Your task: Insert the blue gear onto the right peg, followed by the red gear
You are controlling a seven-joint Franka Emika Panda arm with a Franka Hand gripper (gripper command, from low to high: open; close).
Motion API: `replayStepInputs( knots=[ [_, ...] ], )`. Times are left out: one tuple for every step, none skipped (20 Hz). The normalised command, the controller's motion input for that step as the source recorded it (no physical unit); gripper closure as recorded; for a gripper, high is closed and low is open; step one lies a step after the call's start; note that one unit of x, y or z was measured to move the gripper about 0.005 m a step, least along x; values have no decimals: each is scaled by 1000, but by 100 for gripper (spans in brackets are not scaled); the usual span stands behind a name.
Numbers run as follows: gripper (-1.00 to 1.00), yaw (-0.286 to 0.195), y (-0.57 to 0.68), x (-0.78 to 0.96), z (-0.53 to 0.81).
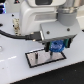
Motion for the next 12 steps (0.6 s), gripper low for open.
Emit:
replayStepInputs(
  knots=[
    [100,0,-140,97,-116],
    [100,0,-121,125,-40],
    [100,0,-113,126,-120],
    [100,0,-199,124,-151],
    [100,0,-115,114,-132],
    [100,0,-153,83,-129],
    [100,0,26,50,-141],
    [100,0,-43,7,-123],
    [100,0,-158,26,-157],
    [100,0,15,25,-173],
    [100,0,14,-2,-141],
    [100,0,9,14,-45]
  ],
)
